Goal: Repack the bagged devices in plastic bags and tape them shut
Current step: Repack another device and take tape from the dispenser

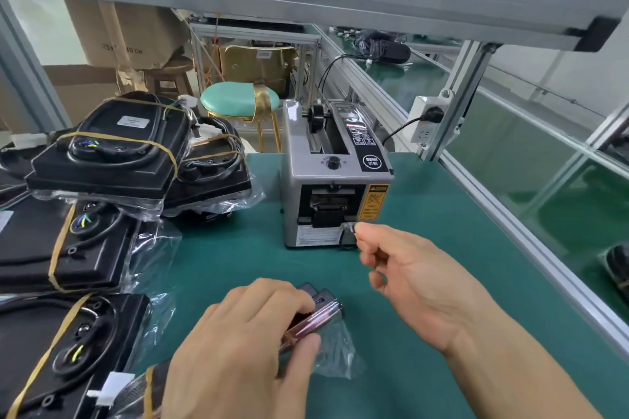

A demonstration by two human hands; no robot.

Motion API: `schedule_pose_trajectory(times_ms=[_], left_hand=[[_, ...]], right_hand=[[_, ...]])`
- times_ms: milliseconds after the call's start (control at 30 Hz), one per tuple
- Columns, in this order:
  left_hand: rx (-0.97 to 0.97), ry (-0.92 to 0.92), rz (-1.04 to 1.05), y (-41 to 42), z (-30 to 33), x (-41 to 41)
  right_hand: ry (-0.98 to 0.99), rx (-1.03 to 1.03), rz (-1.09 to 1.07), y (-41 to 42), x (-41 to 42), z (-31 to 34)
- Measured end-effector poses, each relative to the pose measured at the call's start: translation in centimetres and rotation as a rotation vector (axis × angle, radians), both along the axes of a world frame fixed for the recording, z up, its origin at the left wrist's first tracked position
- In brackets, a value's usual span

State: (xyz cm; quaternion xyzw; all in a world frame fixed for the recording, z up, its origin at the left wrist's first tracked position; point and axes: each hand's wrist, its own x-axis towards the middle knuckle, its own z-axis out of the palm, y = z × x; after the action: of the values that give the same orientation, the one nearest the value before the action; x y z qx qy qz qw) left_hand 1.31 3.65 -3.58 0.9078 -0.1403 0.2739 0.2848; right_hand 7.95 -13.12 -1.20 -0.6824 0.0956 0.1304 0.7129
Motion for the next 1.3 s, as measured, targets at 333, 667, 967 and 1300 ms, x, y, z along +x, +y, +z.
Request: schedule_pose_trajectory(times_ms=[333, 667, 967, 1300], left_hand=[[-0.152, 0.101, 0.106, -0.3, 0.1, -0.6], [-0.152, 0.124, 0.107, -0.3, 0.2, -0.8], [-0.152, 0.119, 0.078, -0.2, 0.4, -0.8], [-0.134, 0.128, 0.028, -0.2, 0.5, -0.9]], right_hand=[[0.012, 0.075, 0.167, 1.4, -4.1, -0.7], [-0.011, 0.014, 0.065, 1.9, -3.6, -0.3], [-0.021, -0.065, 0.081, 1.8, -3.5, -0.1], [-0.122, -0.166, 0.078, 2.1, -3.3, 0.0]])
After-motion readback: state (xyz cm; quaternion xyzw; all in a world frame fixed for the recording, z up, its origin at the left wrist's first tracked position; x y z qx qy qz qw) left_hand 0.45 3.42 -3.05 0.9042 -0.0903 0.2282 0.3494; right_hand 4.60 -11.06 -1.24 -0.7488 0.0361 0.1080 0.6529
